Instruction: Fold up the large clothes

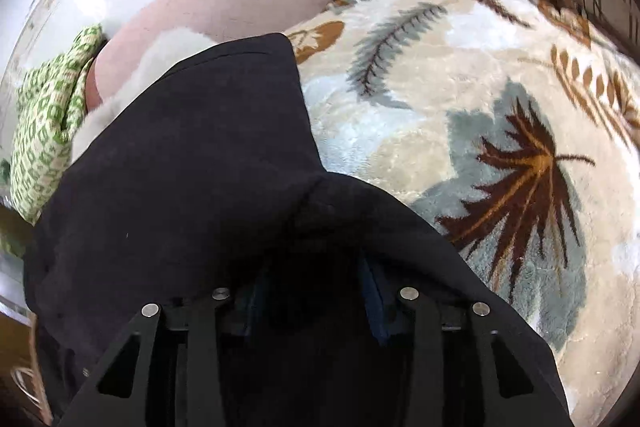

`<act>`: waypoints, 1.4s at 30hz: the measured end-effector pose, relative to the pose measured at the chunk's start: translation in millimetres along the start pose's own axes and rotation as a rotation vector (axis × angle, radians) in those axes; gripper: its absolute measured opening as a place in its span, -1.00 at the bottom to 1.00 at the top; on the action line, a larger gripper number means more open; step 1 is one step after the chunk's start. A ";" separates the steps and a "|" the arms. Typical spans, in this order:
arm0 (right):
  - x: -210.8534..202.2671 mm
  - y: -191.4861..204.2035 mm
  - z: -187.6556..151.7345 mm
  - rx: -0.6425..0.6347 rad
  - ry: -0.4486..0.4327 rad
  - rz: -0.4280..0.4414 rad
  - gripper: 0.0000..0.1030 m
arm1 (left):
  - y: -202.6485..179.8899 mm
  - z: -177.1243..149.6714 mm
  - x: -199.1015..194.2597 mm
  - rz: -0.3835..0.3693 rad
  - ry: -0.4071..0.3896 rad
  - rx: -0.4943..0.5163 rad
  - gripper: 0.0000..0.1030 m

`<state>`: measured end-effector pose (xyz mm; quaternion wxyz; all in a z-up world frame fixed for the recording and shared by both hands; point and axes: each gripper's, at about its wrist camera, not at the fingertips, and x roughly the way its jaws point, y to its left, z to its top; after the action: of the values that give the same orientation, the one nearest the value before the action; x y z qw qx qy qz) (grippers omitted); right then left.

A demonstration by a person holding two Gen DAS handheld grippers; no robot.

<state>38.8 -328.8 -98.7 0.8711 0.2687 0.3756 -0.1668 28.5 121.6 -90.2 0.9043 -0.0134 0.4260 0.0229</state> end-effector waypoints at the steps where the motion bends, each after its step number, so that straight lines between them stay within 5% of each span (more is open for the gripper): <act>1: -3.0 -1.7 -0.4 0.001 -0.003 -0.002 -0.15 | 0.4 -0.1 -0.3 0.001 -0.002 0.000 0.85; 4: -28.6 -0.6 -5.2 0.000 -0.030 -0.045 -0.13 | 0.8 -2.0 -3.1 0.009 -0.015 -0.001 0.85; 8: -86.2 3.6 -27.1 -0.070 -0.071 0.072 0.00 | 3.1 0.2 -6.2 0.005 -0.007 -0.001 0.85; 11: -122.2 -3.5 -44.9 -0.115 -0.074 0.105 0.23 | 3.8 2.1 -22.4 0.017 -0.020 0.009 0.46; 12: -133.0 -8.6 -49.7 -0.144 -0.066 0.096 0.26 | 2.2 0.3 -33.0 0.025 -0.028 0.030 0.32; 17: -158.7 -34.0 -56.5 -0.232 -0.064 -0.032 0.34 | -3.1 -13.7 -74.0 0.078 -0.089 0.103 0.32; 24: -162.0 -76.7 -63.8 -0.110 -0.039 -0.060 0.41 | 8.5 -29.1 -103.6 0.086 -0.072 0.070 0.35; 42: -128.9 -85.8 -88.2 0.013 0.084 0.028 0.49 | 25.7 -39.3 -102.8 0.113 -0.032 0.032 0.36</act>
<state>-138.6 -333.6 -82.8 0.8550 0.2865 0.4071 -0.1458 -68.5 142.4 -36.1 0.9084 0.0255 0.4118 0.0673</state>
